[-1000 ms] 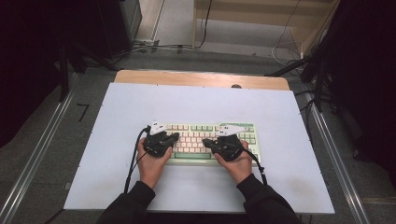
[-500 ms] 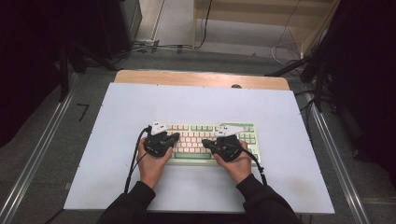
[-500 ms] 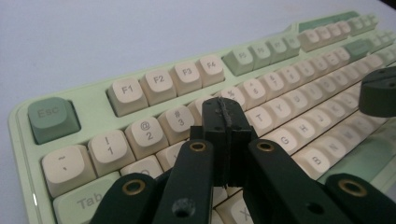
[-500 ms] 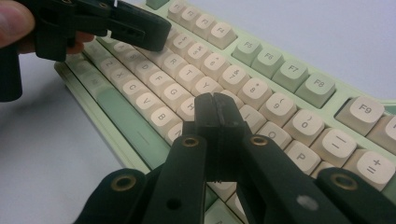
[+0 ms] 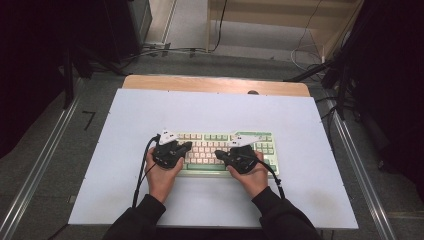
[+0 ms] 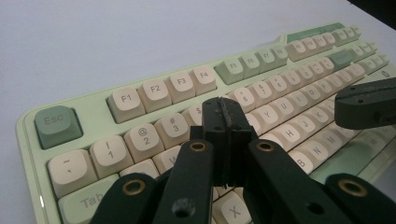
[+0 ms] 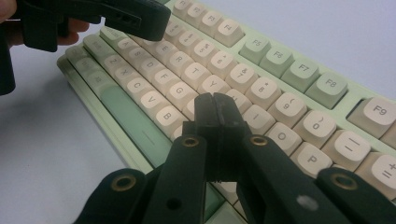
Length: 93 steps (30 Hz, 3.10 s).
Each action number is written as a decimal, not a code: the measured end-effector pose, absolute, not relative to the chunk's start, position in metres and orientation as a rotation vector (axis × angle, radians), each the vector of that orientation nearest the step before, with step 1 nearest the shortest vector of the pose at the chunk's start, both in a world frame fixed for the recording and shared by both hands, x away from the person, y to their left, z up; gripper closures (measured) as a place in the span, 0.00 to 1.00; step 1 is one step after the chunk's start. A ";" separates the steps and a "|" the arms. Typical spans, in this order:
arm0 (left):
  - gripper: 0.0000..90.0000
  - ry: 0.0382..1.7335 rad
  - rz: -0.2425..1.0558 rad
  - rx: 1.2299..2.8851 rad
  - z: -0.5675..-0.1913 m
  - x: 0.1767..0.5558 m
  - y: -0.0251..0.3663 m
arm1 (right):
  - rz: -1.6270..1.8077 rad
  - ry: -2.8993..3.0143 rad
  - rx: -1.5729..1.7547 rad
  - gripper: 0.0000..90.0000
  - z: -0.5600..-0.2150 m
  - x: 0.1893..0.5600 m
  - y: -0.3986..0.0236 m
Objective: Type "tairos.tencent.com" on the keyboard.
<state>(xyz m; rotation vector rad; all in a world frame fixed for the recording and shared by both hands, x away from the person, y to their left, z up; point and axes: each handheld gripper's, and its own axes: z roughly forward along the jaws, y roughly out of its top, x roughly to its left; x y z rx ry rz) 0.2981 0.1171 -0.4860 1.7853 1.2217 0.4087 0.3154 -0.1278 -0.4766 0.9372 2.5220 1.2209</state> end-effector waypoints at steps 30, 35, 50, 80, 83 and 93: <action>1.00 1.213 0.414 1.776 -0.484 0.296 0.118 | 1.214 2.539 0.923 0.98 -0.479 0.315 -0.121; 1.00 1.213 0.413 1.775 -0.484 0.296 0.118 | 1.212 2.546 0.921 0.98 -0.479 0.314 -0.120; 1.00 1.214 0.411 1.773 -0.484 0.296 0.118 | 1.204 2.566 0.905 0.98 -0.482 0.313 -0.115; 1.00 1.210 0.372 1.770 -0.486 0.298 0.113 | 1.224 2.525 0.930 0.98 -0.476 0.316 -0.124; 1.00 1.209 0.366 1.773 -0.486 0.299 0.112 | 1.225 2.520 0.935 0.98 -0.475 0.316 -0.126; 1.00 1.195 0.355 1.784 -0.486 0.302 0.103 | 1.221 2.516 0.951 0.98 -0.475 0.318 -0.128</action>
